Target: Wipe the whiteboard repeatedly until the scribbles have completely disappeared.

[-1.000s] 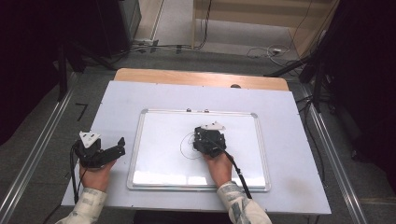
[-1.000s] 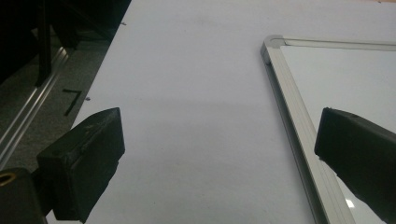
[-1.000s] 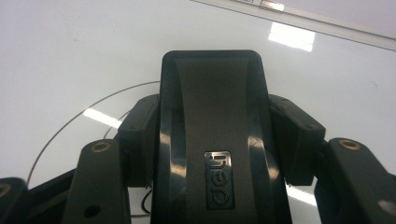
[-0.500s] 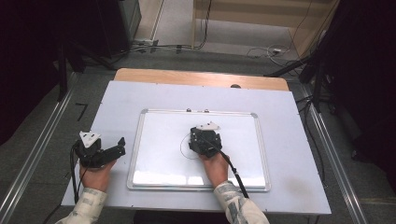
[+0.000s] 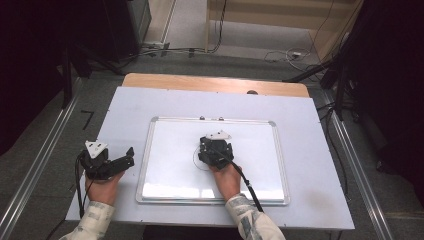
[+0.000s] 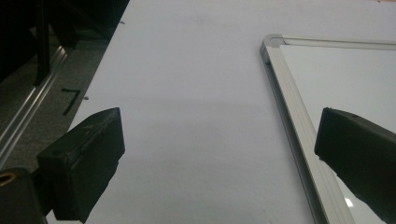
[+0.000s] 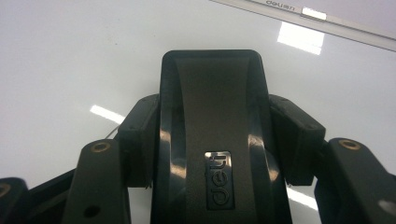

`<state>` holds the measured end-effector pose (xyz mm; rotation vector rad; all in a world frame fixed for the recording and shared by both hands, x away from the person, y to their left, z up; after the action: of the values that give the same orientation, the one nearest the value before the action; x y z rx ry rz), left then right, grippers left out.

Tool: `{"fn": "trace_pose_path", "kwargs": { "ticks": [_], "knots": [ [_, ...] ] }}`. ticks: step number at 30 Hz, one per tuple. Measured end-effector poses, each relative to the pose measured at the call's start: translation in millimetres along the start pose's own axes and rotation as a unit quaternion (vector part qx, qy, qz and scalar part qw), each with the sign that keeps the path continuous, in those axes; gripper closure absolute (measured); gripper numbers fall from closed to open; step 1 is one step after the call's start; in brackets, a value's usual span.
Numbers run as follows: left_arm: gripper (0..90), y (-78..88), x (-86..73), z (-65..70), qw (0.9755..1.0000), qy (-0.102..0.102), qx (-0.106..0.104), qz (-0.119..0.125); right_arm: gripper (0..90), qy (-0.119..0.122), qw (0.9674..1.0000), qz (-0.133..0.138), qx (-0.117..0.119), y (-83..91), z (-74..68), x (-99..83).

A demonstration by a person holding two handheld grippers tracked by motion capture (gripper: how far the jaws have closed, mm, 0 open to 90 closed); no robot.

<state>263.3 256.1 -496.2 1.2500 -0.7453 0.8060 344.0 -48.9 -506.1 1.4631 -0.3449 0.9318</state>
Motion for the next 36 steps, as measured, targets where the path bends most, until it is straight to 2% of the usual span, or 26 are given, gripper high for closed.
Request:
{"fn": "trace_pose_path", "kwargs": {
  "ticks": [19,36],
  "knots": [
    [2.0,0.4,0.2,-0.3,1.0000,-0.001,0.000,0.000,39.0,0.012,0.9999,0.002,0.011,0.2,-14.0,2.0],
    [2.0,0.5,0.6,0.0,1.0000,0.000,-0.001,0.001,39.0,0.027,0.9994,0.005,0.022,1.7,-33.9,3.3]
  ]
}}
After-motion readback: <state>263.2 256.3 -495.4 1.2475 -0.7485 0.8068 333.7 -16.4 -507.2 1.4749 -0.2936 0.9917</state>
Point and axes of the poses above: each handheld gripper's, and its own axes: y roughly backward along the jaws, x roughly out of its top, z roughly to its right, the point moved 2 cm from there along -y, roughly forward along the jaws, and after that the axes turned 8 degrees about -x, right-handed, at the moved point
